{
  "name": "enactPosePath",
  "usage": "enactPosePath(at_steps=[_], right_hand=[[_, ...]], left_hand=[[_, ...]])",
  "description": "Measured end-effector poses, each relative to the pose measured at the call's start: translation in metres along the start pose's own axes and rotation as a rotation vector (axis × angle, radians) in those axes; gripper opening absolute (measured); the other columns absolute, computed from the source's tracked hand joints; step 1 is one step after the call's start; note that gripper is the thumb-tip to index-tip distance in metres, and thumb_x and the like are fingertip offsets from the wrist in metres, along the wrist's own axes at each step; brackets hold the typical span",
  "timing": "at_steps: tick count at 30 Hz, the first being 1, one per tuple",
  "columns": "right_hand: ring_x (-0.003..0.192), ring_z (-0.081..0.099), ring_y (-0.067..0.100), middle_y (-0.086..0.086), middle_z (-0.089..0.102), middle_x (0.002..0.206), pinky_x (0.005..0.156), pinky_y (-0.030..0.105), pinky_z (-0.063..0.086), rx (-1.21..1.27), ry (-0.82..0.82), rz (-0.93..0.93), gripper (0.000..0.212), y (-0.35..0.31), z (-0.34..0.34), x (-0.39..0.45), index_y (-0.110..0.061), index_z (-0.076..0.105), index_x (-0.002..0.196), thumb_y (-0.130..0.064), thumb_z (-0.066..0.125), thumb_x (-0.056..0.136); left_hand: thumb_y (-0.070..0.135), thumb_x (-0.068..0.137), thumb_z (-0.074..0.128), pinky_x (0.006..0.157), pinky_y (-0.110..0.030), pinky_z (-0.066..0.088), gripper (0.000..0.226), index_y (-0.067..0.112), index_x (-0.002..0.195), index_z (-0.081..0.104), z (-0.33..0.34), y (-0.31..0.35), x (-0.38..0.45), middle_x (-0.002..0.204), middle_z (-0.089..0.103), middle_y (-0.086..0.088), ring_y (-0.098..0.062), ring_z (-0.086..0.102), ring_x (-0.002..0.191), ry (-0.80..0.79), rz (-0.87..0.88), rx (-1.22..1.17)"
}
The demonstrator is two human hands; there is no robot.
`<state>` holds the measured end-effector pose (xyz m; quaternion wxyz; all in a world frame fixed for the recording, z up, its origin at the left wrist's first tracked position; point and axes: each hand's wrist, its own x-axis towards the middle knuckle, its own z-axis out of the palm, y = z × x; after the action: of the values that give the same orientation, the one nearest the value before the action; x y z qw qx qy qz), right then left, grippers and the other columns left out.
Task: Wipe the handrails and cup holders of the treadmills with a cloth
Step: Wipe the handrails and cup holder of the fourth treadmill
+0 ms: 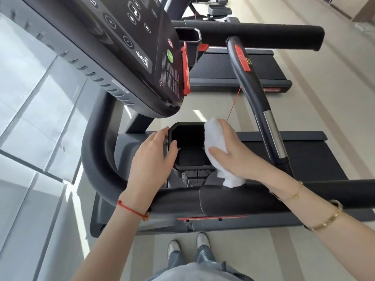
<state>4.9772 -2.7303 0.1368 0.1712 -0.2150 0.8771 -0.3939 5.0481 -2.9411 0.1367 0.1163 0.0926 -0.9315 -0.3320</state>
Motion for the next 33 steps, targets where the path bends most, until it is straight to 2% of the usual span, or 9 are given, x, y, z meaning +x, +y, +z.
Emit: enactPosePath(at_steps=[3, 5, 10, 15, 18, 25, 29, 31, 33], right_hand=[[0.110, 0.048, 0.022, -0.001, 0.031, 0.142, 0.086, 0.033, 0.040, -0.195, -0.011, -0.059, 0.057, -0.008, -0.015, 0.023, -0.028, 0.017, 0.146, -0.038, 0.046, 0.098], [0.104, 0.053, 0.026, 0.001, 0.042, 0.135, 0.082, 0.036, 0.041, -0.362, -0.041, -0.155, 0.049, -0.017, -0.024, 0.043, -0.025, 0.027, 0.143, -0.038, 0.045, 0.099], [0.106, 0.056, 0.027, -0.003, 0.050, 0.134, 0.088, 0.041, 0.041, -0.600, -0.211, -0.442, 0.041, -0.044, -0.018, 0.082, -0.028, 0.036, 0.138, -0.035, 0.048, 0.099], [0.106, 0.054, 0.020, -0.010, 0.050, 0.134, 0.078, 0.031, 0.033, -0.524, -0.185, -0.478, 0.042, -0.028, -0.020, 0.085, -0.037, 0.035, 0.139, -0.036, 0.048, 0.099], [0.115, 0.051, 0.019, -0.010, 0.048, 0.137, 0.086, 0.031, 0.035, -0.385, -0.216, -0.405, 0.045, -0.009, -0.036, 0.076, -0.039, 0.033, 0.141, -0.033, 0.047, 0.099], [0.095, 0.053, 0.021, -0.008, 0.050, 0.131, 0.080, 0.036, 0.040, -0.553, -0.262, -0.514, 0.041, -0.041, -0.015, 0.095, -0.033, 0.035, 0.139, -0.031, 0.046, 0.100], [0.100, 0.052, 0.019, -0.009, 0.049, 0.132, 0.082, 0.033, 0.037, -0.494, -0.238, -0.467, 0.045, -0.027, -0.024, 0.084, -0.041, 0.032, 0.141, -0.031, 0.046, 0.100], [0.110, 0.052, 0.018, -0.008, 0.048, 0.134, 0.088, 0.033, 0.038, -0.368, -0.240, -0.399, 0.046, -0.012, -0.036, 0.072, -0.041, 0.031, 0.142, -0.030, 0.045, 0.100], [0.111, 0.052, 0.020, -0.007, 0.047, 0.133, 0.087, 0.033, 0.038, -0.351, -0.234, -0.378, 0.044, -0.007, -0.040, 0.066, -0.040, 0.031, 0.142, -0.031, 0.043, 0.100]], left_hand=[[0.039, 0.097, 0.049, 0.081, -0.028, 0.046, 0.042, 0.016, 0.132, 0.058, 0.000, 0.002, -0.005, 0.113, 0.067, 0.002, -0.018, 0.062, 0.104, 0.035, -0.033, 0.047], [0.038, 0.097, 0.051, 0.077, -0.025, 0.042, 0.037, 0.019, 0.126, 0.061, 0.000, 0.003, -0.008, 0.107, 0.068, 0.003, -0.017, 0.063, 0.099, 0.051, -0.051, 0.046], [0.036, 0.096, 0.053, 0.079, -0.027, 0.048, 0.038, 0.020, 0.130, 0.060, 0.001, 0.007, -0.015, 0.108, 0.068, 0.004, -0.014, 0.063, 0.097, 0.056, -0.058, 0.030], [0.037, 0.097, 0.051, 0.081, -0.022, 0.044, 0.041, 0.021, 0.134, 0.056, 0.003, 0.008, -0.019, 0.111, 0.066, 0.007, -0.011, 0.061, 0.099, 0.062, -0.079, 0.051], [0.039, 0.096, 0.052, 0.080, -0.017, 0.039, 0.042, 0.023, 0.135, 0.055, 0.002, 0.006, -0.019, 0.109, 0.064, 0.009, -0.007, 0.060, 0.096, 0.067, -0.088, 0.071], [0.041, 0.097, 0.048, 0.083, -0.021, 0.045, 0.044, 0.023, 0.136, 0.054, 0.001, 0.006, -0.019, 0.112, 0.064, 0.008, -0.008, 0.060, 0.098, 0.060, -0.085, 0.083], [0.042, 0.097, 0.046, 0.085, -0.018, 0.041, 0.044, 0.024, 0.137, 0.053, 0.002, 0.005, -0.019, 0.117, 0.064, 0.008, -0.009, 0.059, 0.104, 0.053, -0.083, 0.085], [0.042, 0.097, 0.046, 0.088, -0.018, 0.040, 0.046, 0.025, 0.139, 0.051, 0.002, 0.004, -0.019, 0.121, 0.063, 0.008, -0.009, 0.058, 0.108, 0.062, -0.081, 0.088], [0.043, 0.097, 0.045, 0.090, -0.019, 0.040, 0.048, 0.025, 0.141, 0.049, 0.003, 0.004, -0.019, 0.124, 0.061, 0.008, -0.009, 0.057, 0.111, 0.071, -0.078, 0.088]])
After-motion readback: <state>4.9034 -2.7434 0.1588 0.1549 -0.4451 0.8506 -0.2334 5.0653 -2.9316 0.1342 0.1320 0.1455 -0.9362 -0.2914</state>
